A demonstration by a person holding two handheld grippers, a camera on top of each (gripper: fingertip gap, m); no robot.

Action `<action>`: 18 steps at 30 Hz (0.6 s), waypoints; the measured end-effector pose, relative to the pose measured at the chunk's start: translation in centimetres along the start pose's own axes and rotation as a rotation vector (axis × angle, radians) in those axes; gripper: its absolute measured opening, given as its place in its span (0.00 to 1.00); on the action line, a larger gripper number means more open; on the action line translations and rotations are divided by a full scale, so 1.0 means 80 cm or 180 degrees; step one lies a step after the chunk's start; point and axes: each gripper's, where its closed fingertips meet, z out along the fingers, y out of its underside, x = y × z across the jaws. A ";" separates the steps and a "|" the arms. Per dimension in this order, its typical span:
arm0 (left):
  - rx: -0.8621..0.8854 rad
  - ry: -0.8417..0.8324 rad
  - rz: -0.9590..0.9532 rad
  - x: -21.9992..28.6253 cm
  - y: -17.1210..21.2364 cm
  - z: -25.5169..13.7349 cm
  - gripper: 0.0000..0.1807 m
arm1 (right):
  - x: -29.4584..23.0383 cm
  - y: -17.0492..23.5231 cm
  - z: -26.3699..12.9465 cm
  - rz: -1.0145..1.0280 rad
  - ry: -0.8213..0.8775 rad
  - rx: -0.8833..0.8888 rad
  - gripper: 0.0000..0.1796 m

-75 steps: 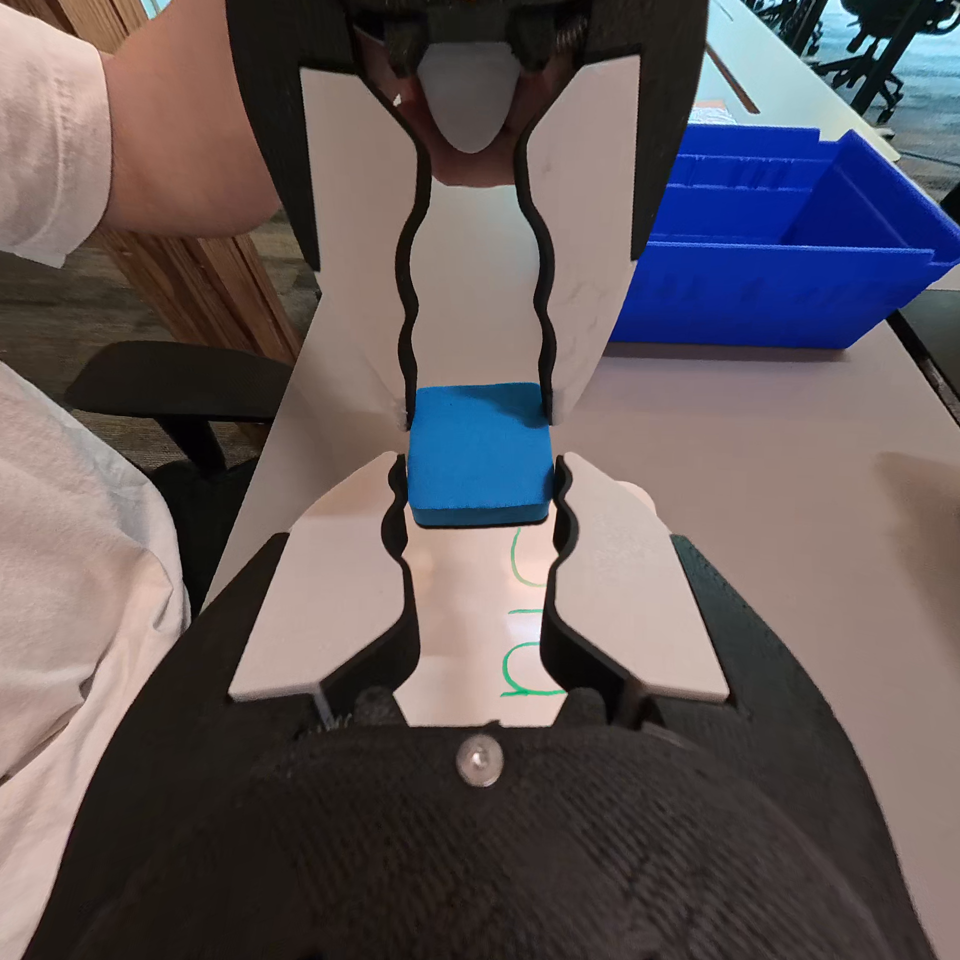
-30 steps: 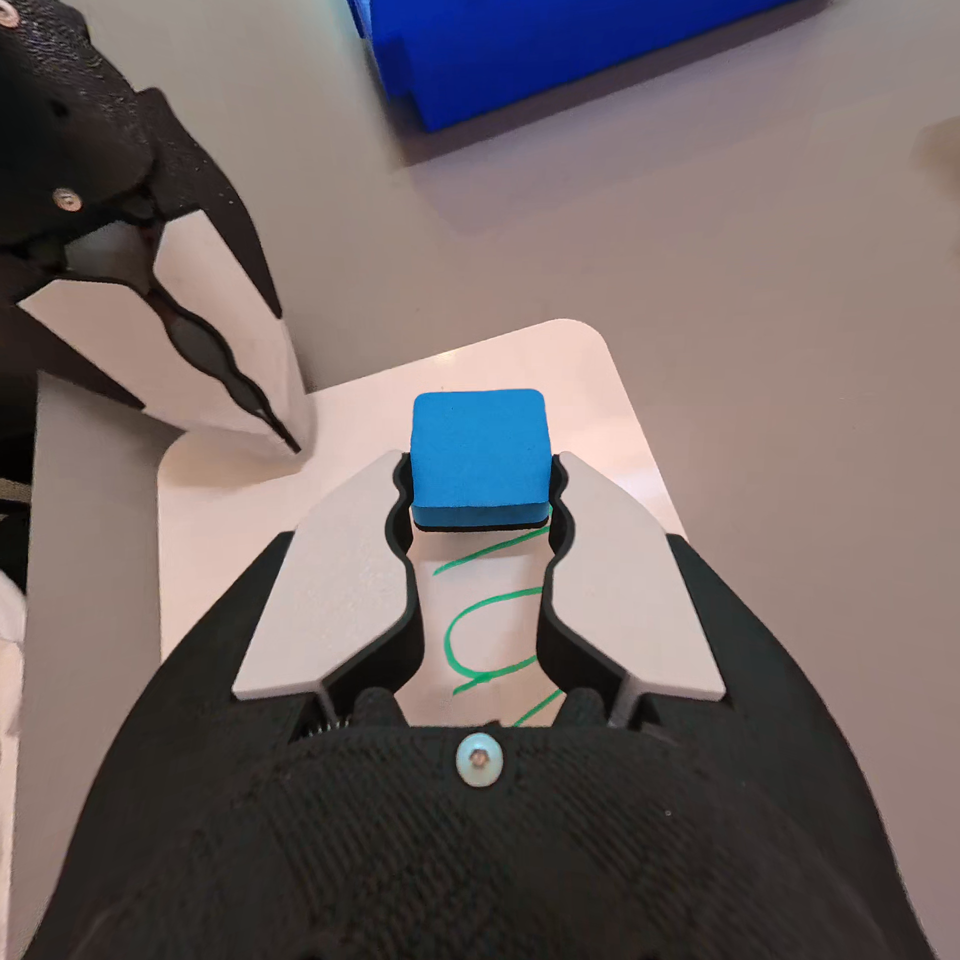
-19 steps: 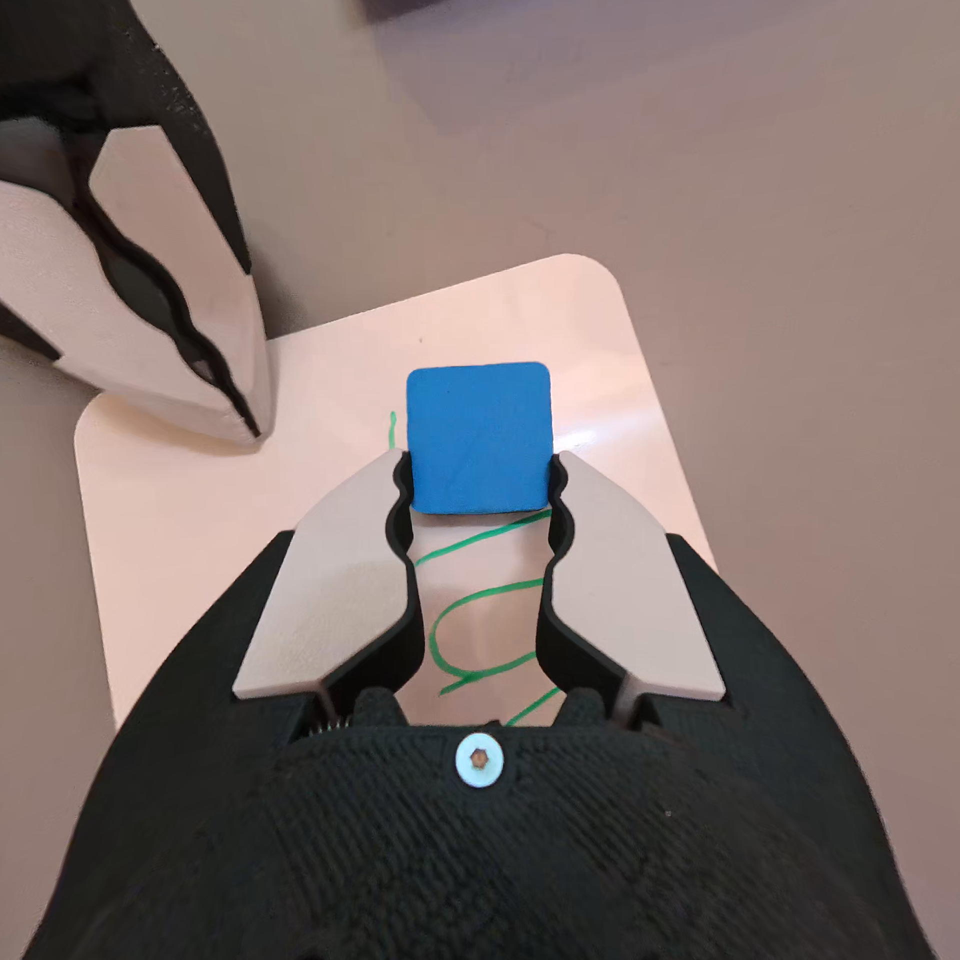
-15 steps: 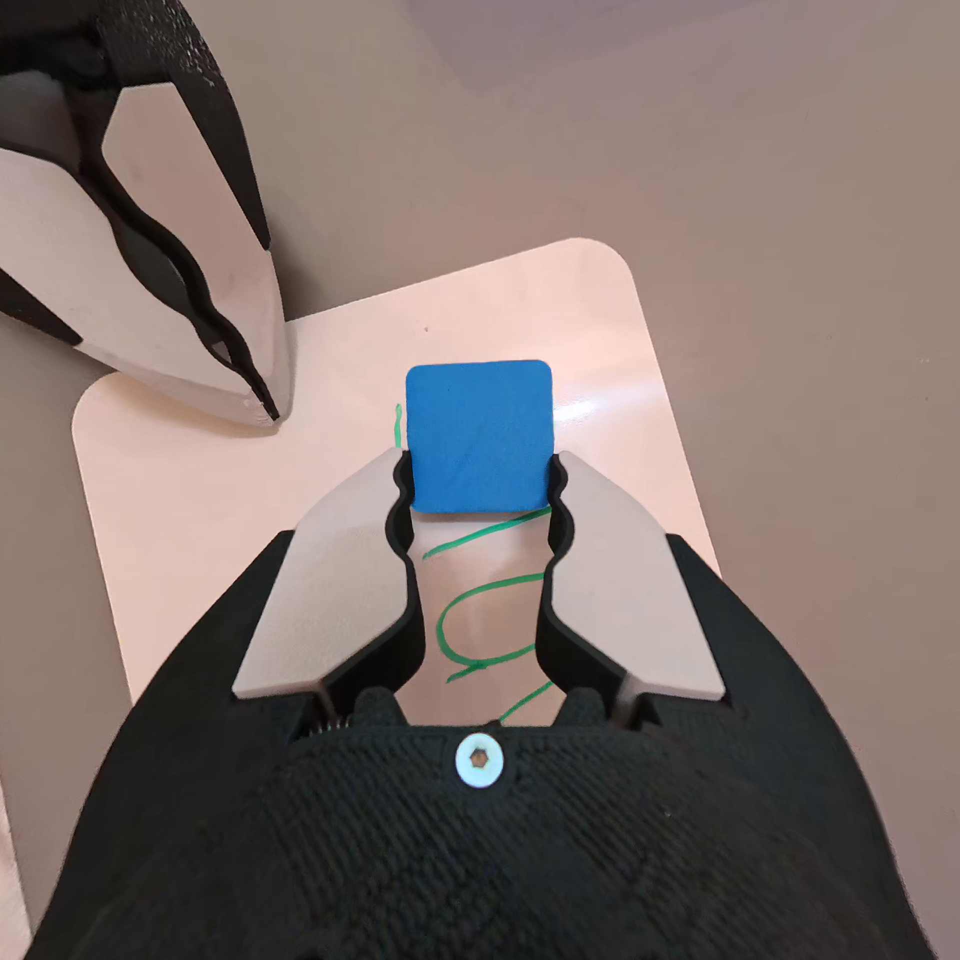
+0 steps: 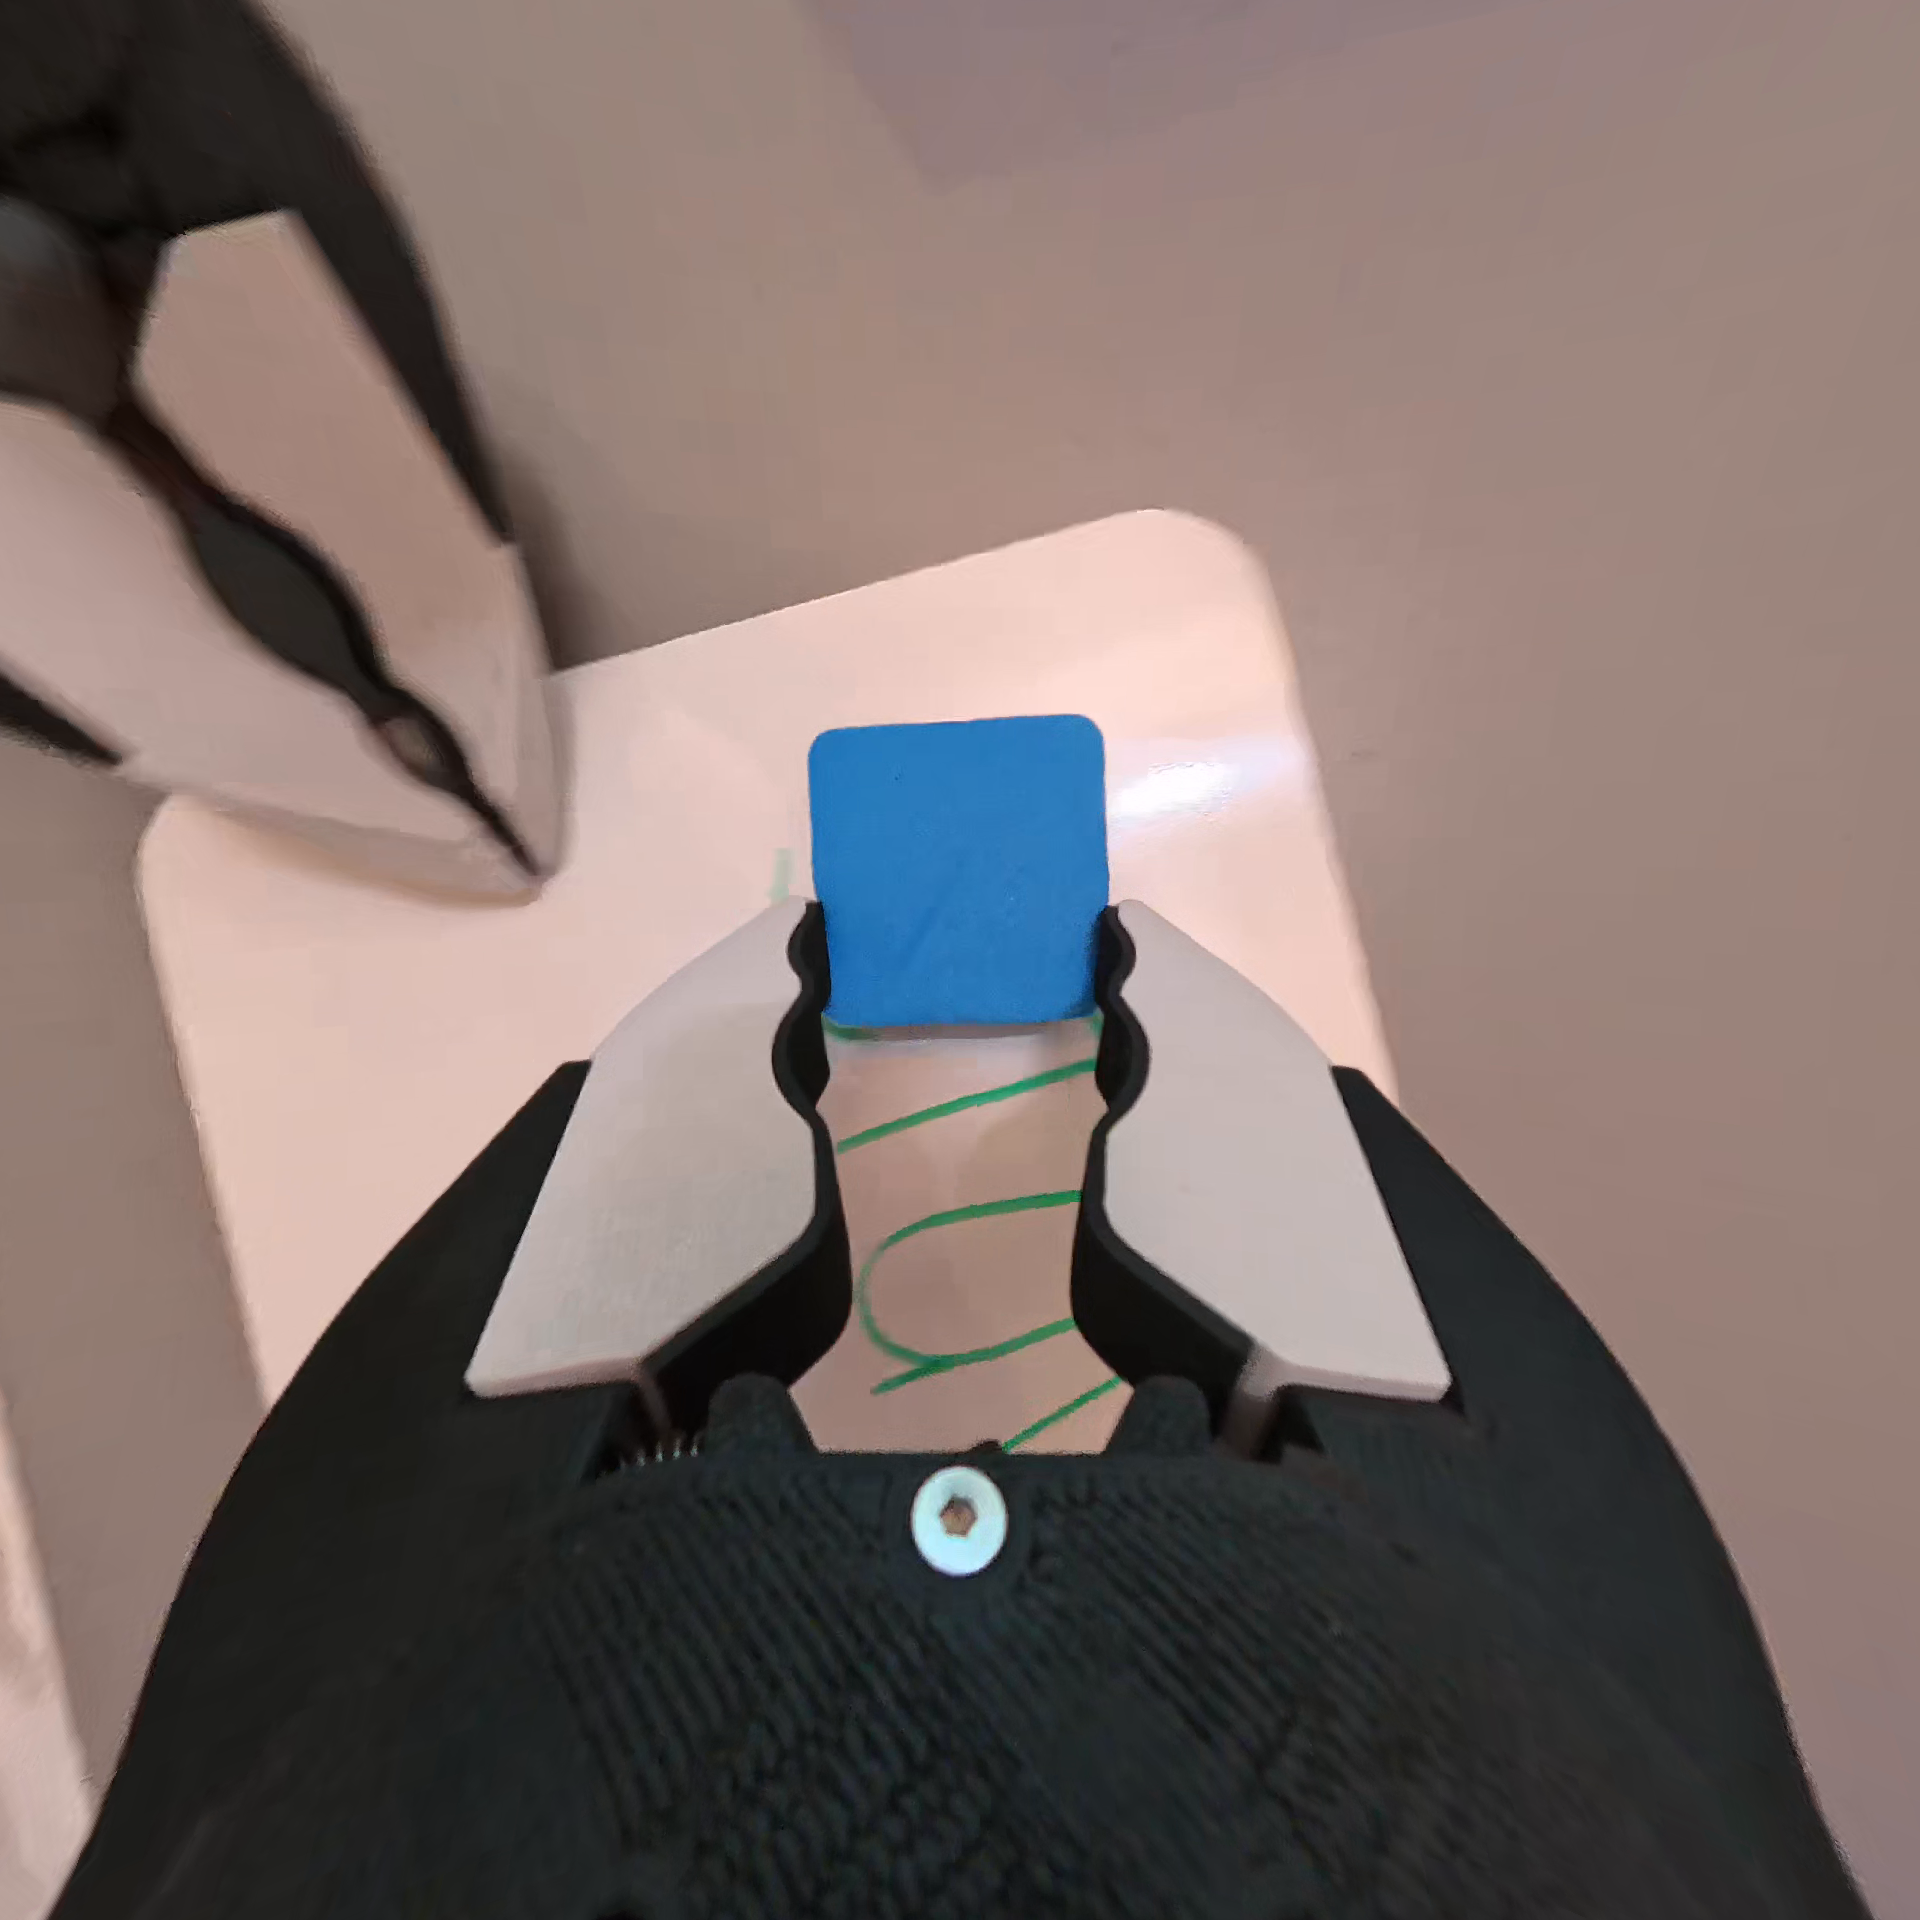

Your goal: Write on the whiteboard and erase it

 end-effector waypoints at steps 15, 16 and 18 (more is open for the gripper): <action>0.0006 -0.0040 0.0085 0.001 0.000 0.000 0.00 | -0.018 0.018 -0.011 -0.0516 -0.0028 -0.0447 0.28; 0.0001 -0.0026 0.0083 0.001 0.000 0.000 0.00 | 0.007 0.020 -0.015 -0.0335 0.0150 -0.0394 0.28; 0.0006 -0.0037 0.0087 0.001 0.000 0.000 0.00 | 0.030 0.026 -0.020 0.0061 0.0047 -0.0222 0.28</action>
